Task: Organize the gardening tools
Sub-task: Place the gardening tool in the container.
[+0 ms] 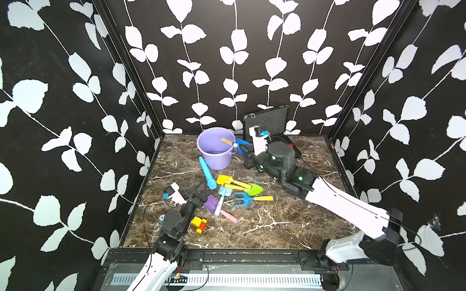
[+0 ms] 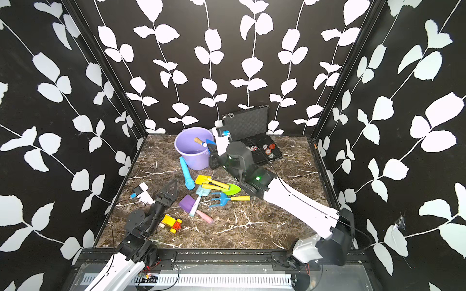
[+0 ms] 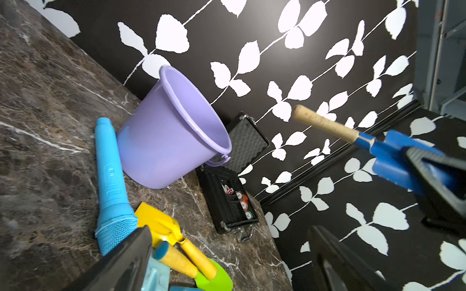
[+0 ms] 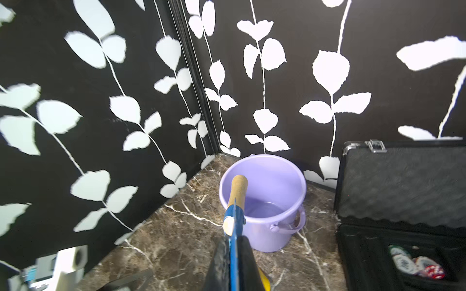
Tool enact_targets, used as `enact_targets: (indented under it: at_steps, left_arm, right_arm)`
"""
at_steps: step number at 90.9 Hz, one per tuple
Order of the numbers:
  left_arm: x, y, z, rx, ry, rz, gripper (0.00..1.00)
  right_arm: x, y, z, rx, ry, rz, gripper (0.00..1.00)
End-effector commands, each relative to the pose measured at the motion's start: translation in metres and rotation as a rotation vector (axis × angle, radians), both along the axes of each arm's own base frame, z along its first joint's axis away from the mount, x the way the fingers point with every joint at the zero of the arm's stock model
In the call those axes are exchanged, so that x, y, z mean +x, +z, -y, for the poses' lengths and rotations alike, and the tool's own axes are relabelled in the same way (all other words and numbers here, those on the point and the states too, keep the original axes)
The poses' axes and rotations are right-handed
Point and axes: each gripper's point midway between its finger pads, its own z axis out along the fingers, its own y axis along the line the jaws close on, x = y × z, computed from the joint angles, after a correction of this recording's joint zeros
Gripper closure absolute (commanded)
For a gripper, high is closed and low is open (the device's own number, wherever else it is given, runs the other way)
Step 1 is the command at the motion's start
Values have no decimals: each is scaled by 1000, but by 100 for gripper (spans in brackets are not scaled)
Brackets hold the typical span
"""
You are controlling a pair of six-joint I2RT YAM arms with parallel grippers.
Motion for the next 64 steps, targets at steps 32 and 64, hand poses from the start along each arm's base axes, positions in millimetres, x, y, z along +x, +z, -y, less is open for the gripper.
enact_targets:
  at_steps: [32, 64]
  left_arm:
    - [1, -3, 2, 147, -4, -44, 1]
    - [6, -5, 11, 196, -42, -78, 1]
  right_arm:
    - [86, -21, -60, -402, -111, 86, 100]
    - [140, -76, -86, -475, -94, -12, 100]
